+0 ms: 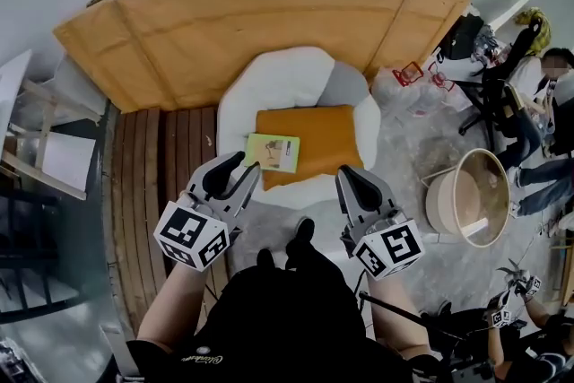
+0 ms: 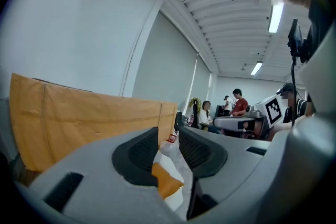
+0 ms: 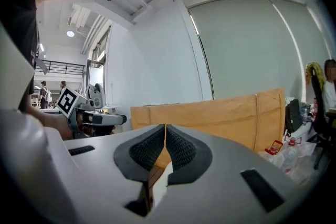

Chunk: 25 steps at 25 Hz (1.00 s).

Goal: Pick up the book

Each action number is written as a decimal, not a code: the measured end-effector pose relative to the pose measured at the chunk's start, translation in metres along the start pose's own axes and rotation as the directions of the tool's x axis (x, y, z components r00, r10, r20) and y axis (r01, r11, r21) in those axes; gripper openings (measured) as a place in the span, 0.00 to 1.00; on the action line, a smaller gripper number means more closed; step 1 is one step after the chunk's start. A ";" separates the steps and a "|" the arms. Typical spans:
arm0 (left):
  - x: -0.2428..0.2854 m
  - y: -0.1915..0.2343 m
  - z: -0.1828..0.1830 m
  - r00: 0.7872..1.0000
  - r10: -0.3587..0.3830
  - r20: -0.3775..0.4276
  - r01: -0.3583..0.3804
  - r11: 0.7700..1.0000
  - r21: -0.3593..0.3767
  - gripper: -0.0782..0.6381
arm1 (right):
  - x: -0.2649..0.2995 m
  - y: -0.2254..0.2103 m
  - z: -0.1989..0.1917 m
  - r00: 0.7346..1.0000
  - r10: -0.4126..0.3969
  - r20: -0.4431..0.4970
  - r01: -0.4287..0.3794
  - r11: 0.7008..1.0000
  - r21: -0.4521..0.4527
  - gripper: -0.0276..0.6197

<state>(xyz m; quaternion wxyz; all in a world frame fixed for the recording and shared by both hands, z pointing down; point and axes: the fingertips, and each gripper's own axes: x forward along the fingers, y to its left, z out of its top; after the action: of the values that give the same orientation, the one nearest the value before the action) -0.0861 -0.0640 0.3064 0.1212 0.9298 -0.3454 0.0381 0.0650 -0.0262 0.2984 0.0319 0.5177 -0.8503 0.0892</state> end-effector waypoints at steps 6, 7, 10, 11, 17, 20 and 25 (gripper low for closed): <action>0.055 0.007 0.000 0.999 0.035 -0.020 -0.036 0.999 -0.005 0.29 | 0.033 -0.048 0.001 0.999 0.049 -0.003 -0.049 0.999 0.007 0.06; 0.065 0.008 0.002 0.999 0.045 -0.018 -0.045 0.999 -0.003 0.29 | 0.038 -0.056 0.003 0.998 0.061 -0.004 -0.061 0.998 0.006 0.06; 0.088 0.013 0.015 0.997 0.078 -0.003 -0.078 0.997 0.002 0.29 | 0.051 -0.079 0.010 0.996 0.094 -0.007 -0.094 0.996 0.006 0.06; 0.095 0.015 0.018 0.996 0.090 0.000 -0.090 0.996 0.002 0.29 | 0.055 -0.086 0.013 0.995 0.104 -0.007 -0.104 0.995 0.004 0.06; 0.114 0.030 0.019 0.990 0.141 -0.011 -0.141 0.990 -0.011 0.29 | 0.087 -0.108 0.013 0.988 0.153 -0.030 -0.153 0.988 0.004 0.06; 0.117 0.044 0.018 0.989 0.147 -0.015 -0.147 0.989 -0.025 0.29 | 0.104 -0.106 0.009 0.986 0.162 -0.046 -0.161 0.987 0.010 0.06; 0.118 0.066 0.017 0.991 0.129 -0.024 -0.130 0.991 -0.031 0.29 | 0.126 -0.092 0.004 0.984 0.165 -0.064 -0.164 0.986 0.015 0.06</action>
<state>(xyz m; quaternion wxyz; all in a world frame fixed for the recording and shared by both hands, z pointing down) -0.0399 -0.1910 0.3217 0.1374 0.9029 -0.4041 0.0506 0.0883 -0.1782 0.3240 0.0495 0.4426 -0.8882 0.1127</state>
